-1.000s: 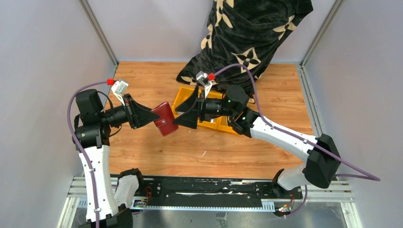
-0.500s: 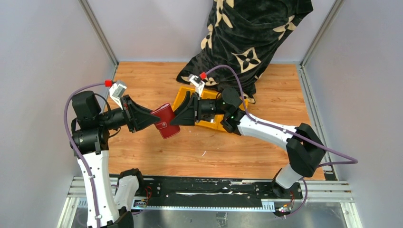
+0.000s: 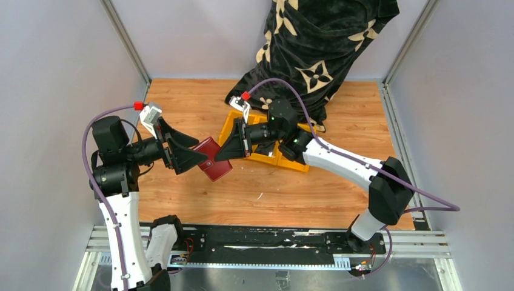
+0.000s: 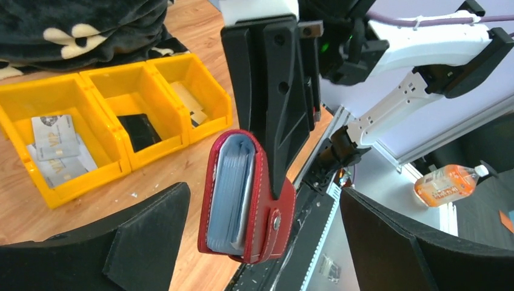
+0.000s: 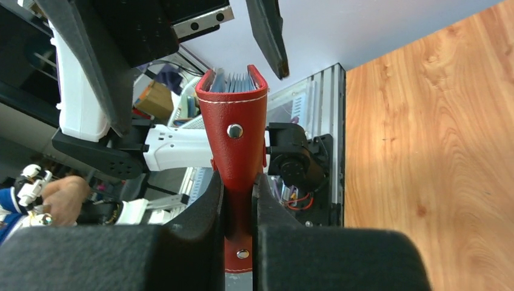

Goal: Take the credit cards out of the card holder
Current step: Open the card holder.

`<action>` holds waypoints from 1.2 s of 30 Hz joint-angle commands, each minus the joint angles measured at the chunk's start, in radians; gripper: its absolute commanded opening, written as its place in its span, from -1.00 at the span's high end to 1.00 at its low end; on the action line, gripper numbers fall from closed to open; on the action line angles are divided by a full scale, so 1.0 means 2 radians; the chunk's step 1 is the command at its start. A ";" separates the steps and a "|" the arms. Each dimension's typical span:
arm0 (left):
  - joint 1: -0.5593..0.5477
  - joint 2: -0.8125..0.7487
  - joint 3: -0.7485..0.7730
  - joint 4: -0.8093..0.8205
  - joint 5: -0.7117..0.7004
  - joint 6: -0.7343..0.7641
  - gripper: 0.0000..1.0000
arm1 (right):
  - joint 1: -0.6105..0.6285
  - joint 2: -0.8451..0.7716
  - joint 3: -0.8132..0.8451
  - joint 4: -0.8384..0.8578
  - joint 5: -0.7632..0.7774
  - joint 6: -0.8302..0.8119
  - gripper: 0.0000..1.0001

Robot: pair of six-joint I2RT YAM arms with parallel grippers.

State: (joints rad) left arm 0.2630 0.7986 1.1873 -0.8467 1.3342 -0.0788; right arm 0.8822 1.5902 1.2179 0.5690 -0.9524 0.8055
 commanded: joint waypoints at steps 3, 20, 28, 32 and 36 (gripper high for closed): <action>0.000 -0.004 -0.010 -0.007 0.037 -0.008 -0.87 | 0.002 0.003 0.136 -0.267 -0.074 -0.172 1.00; -0.003 -0.023 -0.021 -0.007 0.059 0.001 -0.13 | 0.010 0.058 0.292 -0.498 -0.095 -0.304 1.00; -0.013 -0.024 -0.041 -0.006 0.036 0.002 -0.22 | 0.024 0.078 0.345 -0.506 -0.091 -0.304 1.00; -0.021 -0.024 -0.037 -0.006 0.024 0.006 -0.01 | 0.027 0.083 0.355 -0.506 -0.089 -0.306 0.95; -0.021 -0.009 -0.022 -0.007 0.009 0.001 0.59 | 0.028 0.073 0.344 -0.506 -0.068 -0.316 0.40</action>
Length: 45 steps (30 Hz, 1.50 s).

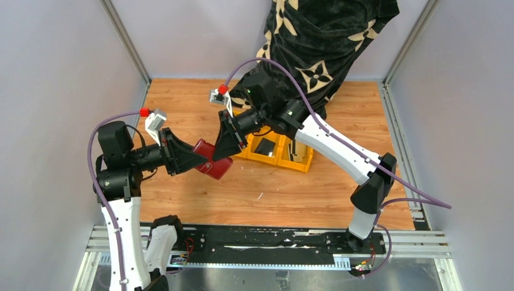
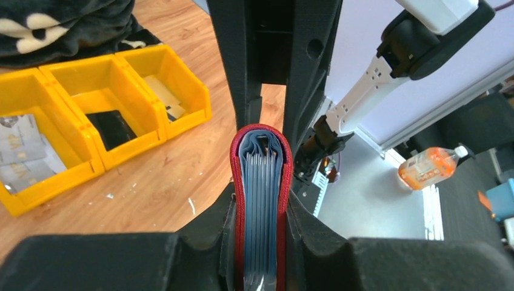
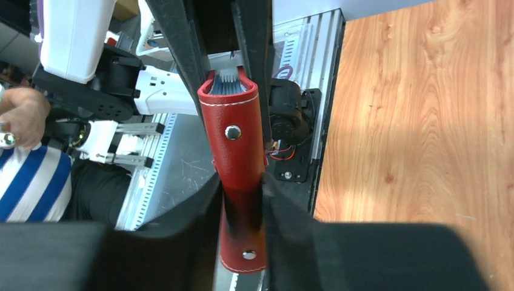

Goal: Take the credit cards out of the card holder
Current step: Open the card holder.

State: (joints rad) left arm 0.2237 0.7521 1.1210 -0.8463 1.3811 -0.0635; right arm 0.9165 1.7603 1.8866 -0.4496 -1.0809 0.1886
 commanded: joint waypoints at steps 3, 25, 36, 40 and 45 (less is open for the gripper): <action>-0.001 0.026 0.021 -0.008 -0.027 -0.014 0.73 | 0.007 -0.035 -0.007 0.005 0.058 -0.011 -0.10; -0.002 0.007 0.015 0.075 -0.155 -0.135 0.97 | 0.095 -0.143 -0.237 0.286 0.372 0.166 -0.65; -0.005 -0.067 -0.081 0.305 -0.197 -0.329 1.00 | 0.111 -0.125 -0.228 0.267 0.502 0.212 -0.45; -0.007 -0.064 -0.075 0.289 -0.198 -0.323 1.00 | 0.114 -0.109 -0.206 0.245 0.536 0.216 -0.27; -0.007 -0.065 -0.064 0.276 -0.207 -0.315 1.00 | 0.129 -0.078 -0.153 0.177 0.619 0.202 -0.16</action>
State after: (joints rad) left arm 0.2211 0.6395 0.9470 -0.3405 0.9241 -0.6468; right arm 1.1465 1.5410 1.5017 0.0410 -0.0265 0.6094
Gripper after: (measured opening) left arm 0.258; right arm 0.587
